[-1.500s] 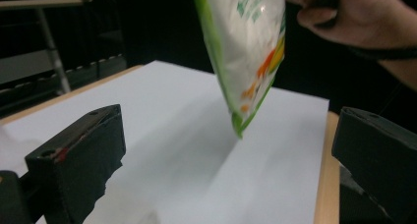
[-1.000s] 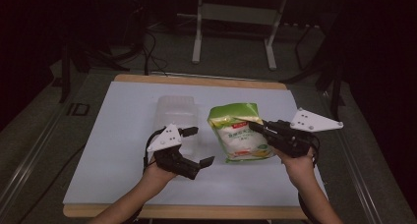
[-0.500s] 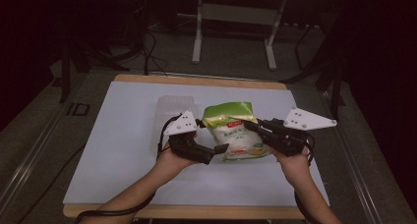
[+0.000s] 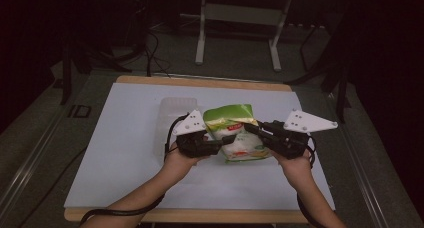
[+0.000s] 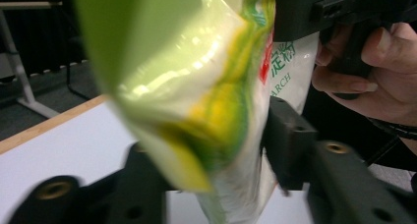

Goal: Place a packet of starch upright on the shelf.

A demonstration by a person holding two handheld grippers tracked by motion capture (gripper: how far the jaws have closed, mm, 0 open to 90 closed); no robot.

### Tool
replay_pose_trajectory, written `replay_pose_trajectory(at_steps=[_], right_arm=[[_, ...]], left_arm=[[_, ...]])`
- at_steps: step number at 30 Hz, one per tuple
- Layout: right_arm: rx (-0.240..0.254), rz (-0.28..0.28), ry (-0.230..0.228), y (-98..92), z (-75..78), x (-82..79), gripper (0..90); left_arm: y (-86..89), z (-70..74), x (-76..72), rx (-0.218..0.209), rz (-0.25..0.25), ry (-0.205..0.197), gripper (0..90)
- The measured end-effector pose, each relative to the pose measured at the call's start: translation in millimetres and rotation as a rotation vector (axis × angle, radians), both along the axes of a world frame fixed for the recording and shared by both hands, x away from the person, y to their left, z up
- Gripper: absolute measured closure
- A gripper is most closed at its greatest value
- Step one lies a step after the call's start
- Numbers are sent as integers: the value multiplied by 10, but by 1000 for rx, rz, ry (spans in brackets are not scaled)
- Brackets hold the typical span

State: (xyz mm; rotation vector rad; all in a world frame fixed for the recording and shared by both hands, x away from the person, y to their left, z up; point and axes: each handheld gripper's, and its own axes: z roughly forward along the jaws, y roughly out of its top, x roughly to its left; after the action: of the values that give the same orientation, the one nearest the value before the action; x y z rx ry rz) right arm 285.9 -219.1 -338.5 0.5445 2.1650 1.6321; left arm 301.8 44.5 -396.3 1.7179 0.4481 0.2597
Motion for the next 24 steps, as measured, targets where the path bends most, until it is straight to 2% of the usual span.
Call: replay_pose_trajectory(at_steps=[2, 3, 5, 7, 10, 14, 16, 17, 18, 24], right_arm=[[-3, -5, -5, 7, -6, -1, 845], [-5, -12, -13, 13, -13, -1, 845], [-9, -19, -16, 16, -21, -1, 845], [-20, -39, -31, 35, -43, -2, 845], [-6, -43, -19, 25, -78, 16, 845], [3, -37, -15, 2, -91, 19, 845], [5, -40, -17, 1, -96, 14, 844], [10, -43, -17, -1, -101, 15, 844], [29, -54, -10, -8, -116, 24, 843], [69, -31, 11, -47, -102, 71, 789]], left_arm=[[-6, -7, 1, 12, 1, -30, 667], [-7, -12, 8, 12, -2, -33, 684], [-3, -15, 30, 12, -4, -21, 709], [-24, -11, 13, 22, 28, 2, 741], [-45, 9, -17, 43, 45, 0, 787], [-39, 25, 8, 51, 17, 0, 795], [-39, 37, 10, 59, 19, 2, 795], [-50, 81, 15, 81, 31, 11, 795], [-51, 95, 19, 81, 33, 10, 796], [0, 157, 64, 88, 1, -15, 800]])
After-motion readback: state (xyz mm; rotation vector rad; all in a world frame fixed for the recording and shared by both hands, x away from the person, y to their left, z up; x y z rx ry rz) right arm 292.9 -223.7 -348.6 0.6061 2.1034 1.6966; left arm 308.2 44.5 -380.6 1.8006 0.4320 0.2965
